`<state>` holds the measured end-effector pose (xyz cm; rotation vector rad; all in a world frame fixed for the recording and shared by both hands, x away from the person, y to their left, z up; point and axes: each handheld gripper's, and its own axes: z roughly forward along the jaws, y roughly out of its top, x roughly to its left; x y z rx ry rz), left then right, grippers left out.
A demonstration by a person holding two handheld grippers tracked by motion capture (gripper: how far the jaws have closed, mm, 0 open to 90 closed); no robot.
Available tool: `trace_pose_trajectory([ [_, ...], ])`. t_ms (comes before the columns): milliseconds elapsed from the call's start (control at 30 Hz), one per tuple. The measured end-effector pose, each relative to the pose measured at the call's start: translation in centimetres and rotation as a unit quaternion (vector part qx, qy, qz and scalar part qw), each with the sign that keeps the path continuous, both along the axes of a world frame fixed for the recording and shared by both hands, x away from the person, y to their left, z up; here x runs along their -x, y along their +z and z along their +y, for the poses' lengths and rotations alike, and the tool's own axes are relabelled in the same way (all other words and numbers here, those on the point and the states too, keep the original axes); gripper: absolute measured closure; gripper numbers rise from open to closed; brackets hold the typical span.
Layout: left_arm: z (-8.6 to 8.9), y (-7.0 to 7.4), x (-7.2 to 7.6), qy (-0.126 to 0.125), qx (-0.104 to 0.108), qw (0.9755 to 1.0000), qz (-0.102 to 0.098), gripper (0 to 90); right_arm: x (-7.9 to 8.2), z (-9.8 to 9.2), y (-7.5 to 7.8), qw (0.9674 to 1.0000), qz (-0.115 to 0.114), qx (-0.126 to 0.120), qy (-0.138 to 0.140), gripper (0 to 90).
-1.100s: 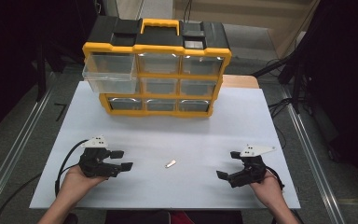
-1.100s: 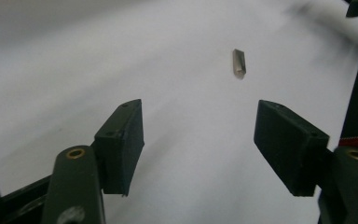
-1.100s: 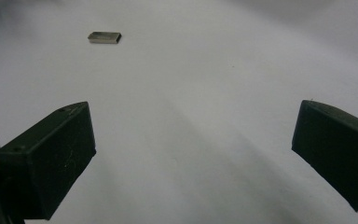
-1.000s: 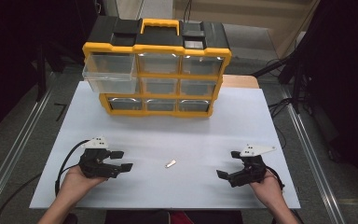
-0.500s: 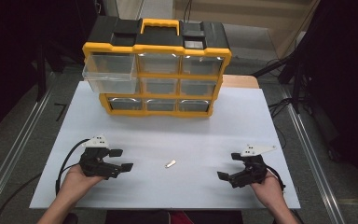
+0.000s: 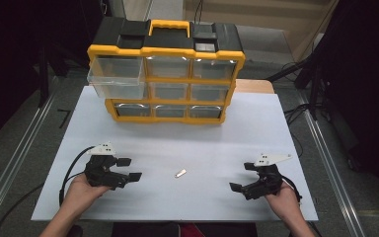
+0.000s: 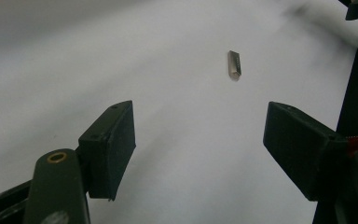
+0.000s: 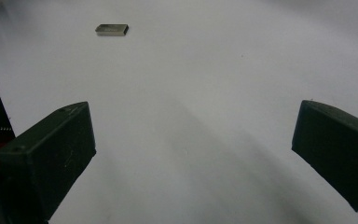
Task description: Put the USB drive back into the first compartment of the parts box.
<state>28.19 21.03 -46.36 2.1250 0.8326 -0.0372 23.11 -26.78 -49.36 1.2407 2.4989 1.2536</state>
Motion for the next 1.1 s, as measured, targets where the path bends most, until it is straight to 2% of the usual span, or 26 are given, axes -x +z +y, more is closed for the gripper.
trace_pose_trajectory([
  [467, -0.1, 0.1, 0.1, 0.001, -0.004, 1.0000, 0.000, 26.3, 0.1, 0.1, 0.0, 1.0000, -0.003, -0.004, 0.006, 0.0],
  [900, -1.2, 0.0, -0.1, -0.005, -0.008, 1.0000, 0.001, 26.3, 0.1, 0.2, -0.1, 1.0000, -0.009, 0.000, 0.002, 0.0],
  [1033, -1.8, -0.1, -0.5, -0.011, 0.019, 0.9994, 0.025, 26.3, 0.0, 0.2, -0.1, 0.9999, -0.011, 0.001, 0.001, 0.0],
  [1100, -2.2, -0.1, -0.7, -0.014, 0.016, 0.9995, 0.022, 26.3, 0.0, 0.1, -0.1, 0.9999, -0.011, 0.000, 0.000, 0.0],
])
